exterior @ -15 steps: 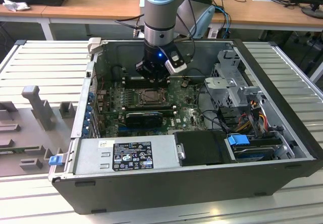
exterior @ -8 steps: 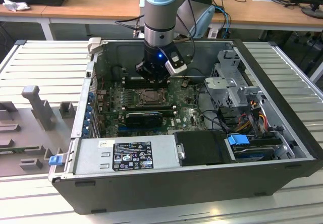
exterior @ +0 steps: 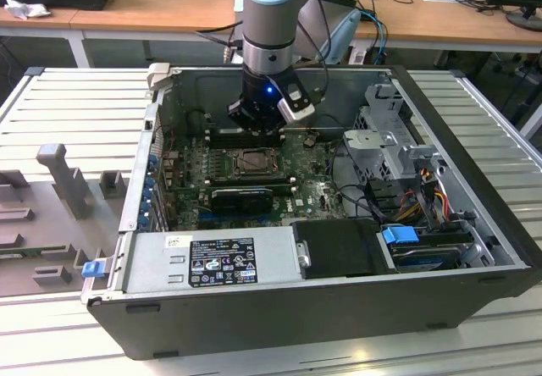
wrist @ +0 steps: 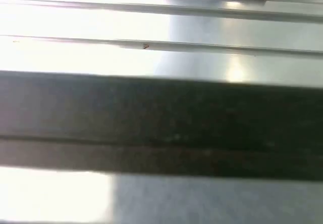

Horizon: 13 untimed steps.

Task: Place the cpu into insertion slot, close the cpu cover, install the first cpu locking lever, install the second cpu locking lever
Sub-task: 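Install the first cpu locking lever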

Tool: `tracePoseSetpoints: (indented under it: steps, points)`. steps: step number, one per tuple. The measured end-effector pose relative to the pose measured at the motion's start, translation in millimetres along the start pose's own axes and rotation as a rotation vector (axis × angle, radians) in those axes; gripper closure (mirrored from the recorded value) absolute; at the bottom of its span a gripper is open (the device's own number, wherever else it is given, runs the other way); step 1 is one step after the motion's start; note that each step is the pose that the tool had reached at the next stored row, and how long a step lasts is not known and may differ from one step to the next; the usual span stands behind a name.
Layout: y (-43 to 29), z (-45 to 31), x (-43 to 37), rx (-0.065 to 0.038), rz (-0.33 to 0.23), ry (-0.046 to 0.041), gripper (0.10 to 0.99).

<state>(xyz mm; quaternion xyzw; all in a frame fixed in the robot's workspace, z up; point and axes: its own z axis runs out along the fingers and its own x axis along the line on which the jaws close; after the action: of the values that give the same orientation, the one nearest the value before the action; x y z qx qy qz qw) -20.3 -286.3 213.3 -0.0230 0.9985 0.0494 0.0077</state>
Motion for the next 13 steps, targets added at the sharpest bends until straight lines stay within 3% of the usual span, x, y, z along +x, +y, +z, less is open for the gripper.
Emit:
tracePoseSetpoints:
  steps: [3, 13]
  points:
    - [0.4, -9.7, -0.2, 0.0, 0.0, -0.0001, 0.98]
    - [-5.1, -10.2, 0.1, 0.0, 0.0, 0.0001, 0.98]
